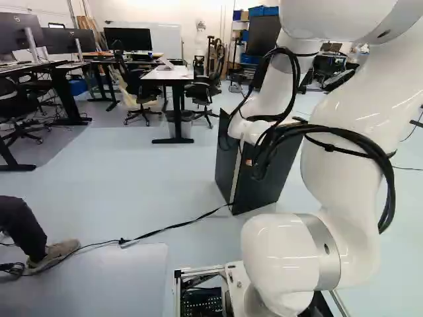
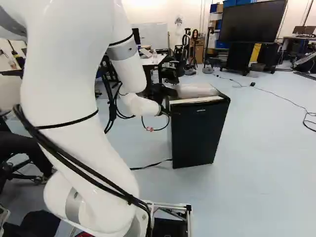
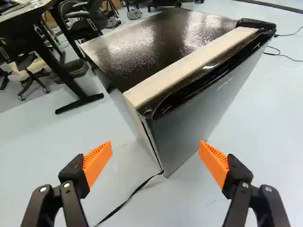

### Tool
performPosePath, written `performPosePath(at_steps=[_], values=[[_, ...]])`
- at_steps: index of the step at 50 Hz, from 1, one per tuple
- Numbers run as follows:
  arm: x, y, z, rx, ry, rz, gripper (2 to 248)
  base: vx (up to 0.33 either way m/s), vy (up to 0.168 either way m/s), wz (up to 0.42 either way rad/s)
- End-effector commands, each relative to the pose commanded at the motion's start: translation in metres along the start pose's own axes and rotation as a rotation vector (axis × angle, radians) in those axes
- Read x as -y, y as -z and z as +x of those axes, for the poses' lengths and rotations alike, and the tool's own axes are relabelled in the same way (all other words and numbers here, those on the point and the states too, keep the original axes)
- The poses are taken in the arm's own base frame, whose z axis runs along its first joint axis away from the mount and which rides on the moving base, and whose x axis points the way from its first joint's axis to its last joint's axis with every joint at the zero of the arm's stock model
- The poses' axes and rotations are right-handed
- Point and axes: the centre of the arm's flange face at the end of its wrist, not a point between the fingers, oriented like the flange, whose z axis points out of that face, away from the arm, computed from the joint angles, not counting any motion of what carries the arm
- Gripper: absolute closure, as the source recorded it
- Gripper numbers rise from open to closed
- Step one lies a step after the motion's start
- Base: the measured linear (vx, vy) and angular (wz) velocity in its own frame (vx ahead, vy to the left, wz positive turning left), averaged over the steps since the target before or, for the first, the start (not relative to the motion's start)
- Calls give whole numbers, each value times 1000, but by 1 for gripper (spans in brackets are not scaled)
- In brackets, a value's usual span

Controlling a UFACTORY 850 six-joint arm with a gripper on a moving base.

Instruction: Open the fridge door

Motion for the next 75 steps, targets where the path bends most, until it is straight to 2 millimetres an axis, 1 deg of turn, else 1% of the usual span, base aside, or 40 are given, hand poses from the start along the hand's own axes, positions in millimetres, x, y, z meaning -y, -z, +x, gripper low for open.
performPosePath(at_steps=[28,50,59,75], values=[[-8,-30,14,32,-87,-67,3,0,0,0],[-21,-48,23,57,-163,-123,3,0,0,0],[-31,-49,23,71,-204,-154,3,0,0,0],[-60,-36,14,126,-367,-262,3,-4,-3,-15]])
